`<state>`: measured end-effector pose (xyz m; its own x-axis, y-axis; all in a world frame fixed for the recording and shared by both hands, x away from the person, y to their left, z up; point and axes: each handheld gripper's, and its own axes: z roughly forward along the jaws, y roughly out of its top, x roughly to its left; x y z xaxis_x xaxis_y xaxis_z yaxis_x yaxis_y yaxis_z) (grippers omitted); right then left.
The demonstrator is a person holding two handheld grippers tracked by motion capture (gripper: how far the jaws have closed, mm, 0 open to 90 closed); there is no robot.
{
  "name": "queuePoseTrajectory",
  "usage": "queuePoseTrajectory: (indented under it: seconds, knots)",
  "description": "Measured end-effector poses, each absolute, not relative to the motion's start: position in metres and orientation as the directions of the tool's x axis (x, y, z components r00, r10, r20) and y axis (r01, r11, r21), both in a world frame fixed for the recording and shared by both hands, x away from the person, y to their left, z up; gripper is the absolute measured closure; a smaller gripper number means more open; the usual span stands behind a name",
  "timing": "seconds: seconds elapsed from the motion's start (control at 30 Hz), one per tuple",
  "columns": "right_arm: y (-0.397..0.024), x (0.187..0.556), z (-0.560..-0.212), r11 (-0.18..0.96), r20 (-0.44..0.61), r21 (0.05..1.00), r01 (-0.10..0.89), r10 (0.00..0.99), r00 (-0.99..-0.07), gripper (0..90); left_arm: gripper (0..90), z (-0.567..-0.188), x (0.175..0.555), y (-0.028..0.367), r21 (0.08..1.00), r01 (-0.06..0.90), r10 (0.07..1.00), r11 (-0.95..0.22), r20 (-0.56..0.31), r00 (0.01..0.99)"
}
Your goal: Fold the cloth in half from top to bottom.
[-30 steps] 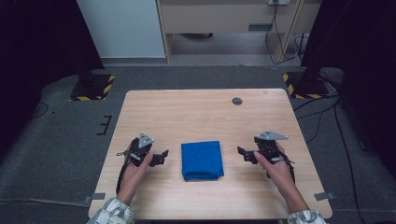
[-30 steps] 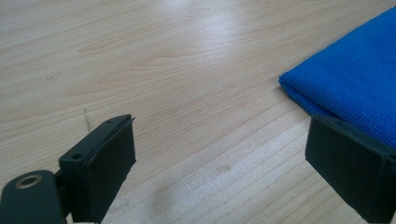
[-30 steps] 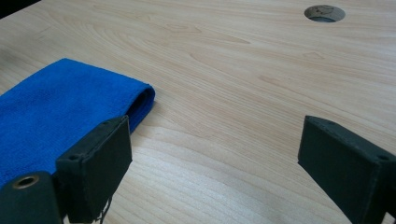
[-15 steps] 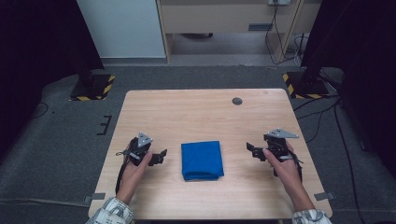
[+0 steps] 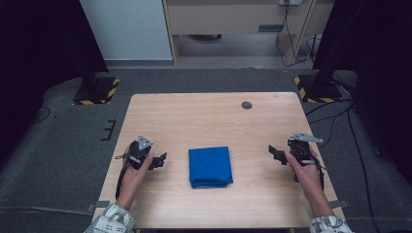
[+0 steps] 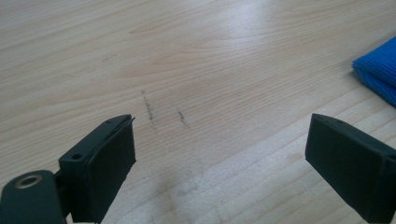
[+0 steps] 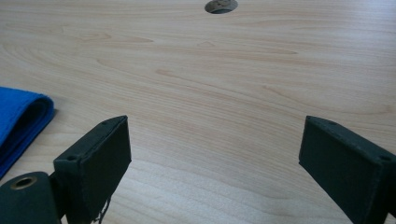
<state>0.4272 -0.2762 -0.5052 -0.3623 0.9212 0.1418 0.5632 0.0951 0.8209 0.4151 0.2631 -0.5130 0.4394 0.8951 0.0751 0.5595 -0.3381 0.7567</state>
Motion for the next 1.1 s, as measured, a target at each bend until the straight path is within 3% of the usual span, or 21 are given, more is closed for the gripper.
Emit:
queuePoseTrajectory:
  seconds: [0.7, 0.87, 1.1]
  knots:
    - [-0.273, 0.463, -0.535, 0.139, 0.119, 0.721, 0.679, 0.94, -0.319, 9.0, 5.3, -0.533, 0.447, 0.27, 0.69, 0.624, 0.889, -0.366, 0.061, 0.454]
    - [-0.267, 0.462, -0.538, 0.158, 0.092, 0.732, 0.663, 0.941, -0.325, 7.9, 3.5, -0.537, 0.447, 0.273, 0.705, 0.633, 0.895, -0.321, 0.007, 0.446]
    - [-0.258, 0.458, -0.539, 0.245, 0.0, 0.715, 0.655, 0.937, -0.35, 6.7, 2.7, -0.537, 0.446, 0.273, 0.704, 0.632, 0.894, -0.323, 0.006, 0.449]
